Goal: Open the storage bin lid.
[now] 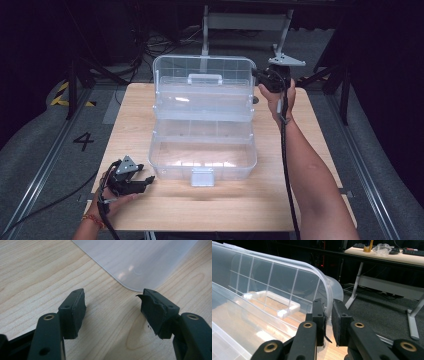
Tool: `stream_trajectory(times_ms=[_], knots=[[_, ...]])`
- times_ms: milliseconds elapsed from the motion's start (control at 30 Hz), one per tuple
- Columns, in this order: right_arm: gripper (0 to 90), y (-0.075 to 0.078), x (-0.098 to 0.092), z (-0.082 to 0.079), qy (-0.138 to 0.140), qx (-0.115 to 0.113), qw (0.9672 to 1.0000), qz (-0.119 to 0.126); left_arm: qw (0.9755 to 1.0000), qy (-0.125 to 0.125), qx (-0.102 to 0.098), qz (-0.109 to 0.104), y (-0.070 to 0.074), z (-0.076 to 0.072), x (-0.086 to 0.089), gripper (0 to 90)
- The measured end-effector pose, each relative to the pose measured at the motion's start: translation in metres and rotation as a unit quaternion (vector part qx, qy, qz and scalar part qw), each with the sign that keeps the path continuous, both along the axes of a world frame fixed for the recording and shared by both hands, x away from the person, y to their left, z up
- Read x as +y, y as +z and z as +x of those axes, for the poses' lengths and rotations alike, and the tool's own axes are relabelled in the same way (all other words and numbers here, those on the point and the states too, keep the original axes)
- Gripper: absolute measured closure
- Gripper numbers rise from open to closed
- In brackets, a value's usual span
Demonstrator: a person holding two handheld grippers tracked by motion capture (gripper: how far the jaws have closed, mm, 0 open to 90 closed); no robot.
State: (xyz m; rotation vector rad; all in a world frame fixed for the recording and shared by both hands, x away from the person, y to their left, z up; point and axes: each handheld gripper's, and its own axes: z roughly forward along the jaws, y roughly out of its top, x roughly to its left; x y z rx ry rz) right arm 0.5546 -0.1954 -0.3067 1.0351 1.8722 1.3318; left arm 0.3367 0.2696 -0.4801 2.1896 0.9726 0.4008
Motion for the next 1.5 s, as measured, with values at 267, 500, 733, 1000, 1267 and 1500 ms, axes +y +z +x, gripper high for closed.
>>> stream_trajectory(times_ms=[267,500,733,1000,1267,1500], knots=[[81.4,-0.002,0.001,0.005,-0.001,0.006,1.0,0.001,1.0,-0.001,0.001,-0.001,0.0,0.0,0.0,36.6],[81.2,-0.003,0.003,0.008,-0.007,0.009,0.9999,-0.005,1.0,-0.001,0.0,0.0,0.0,0.0,0.0,36.6],[81.0,-0.004,0.003,0.012,-0.01,0.013,0.9998,-0.009,1.0,-0.001,0.0,0.0,0.0,0.0,0.0,36.6],[80.8,-0.005,0.004,0.014,-0.013,0.015,0.9997,-0.012,1.0,-0.002,0.0,0.0,0.0,0.0,0.0,36.6],[80.6,-0.006,0.005,0.016,-0.015,0.015,0.9996,-0.016,1.0,-0.001,0.0,0.0,0.0,0.0,0.0,36.6],[80.5,-0.006,0.005,0.018,-0.017,0.017,0.9996,-0.017,1.0,-0.001,0.0,0.0,0.0,0.0,0.0,36.6]])
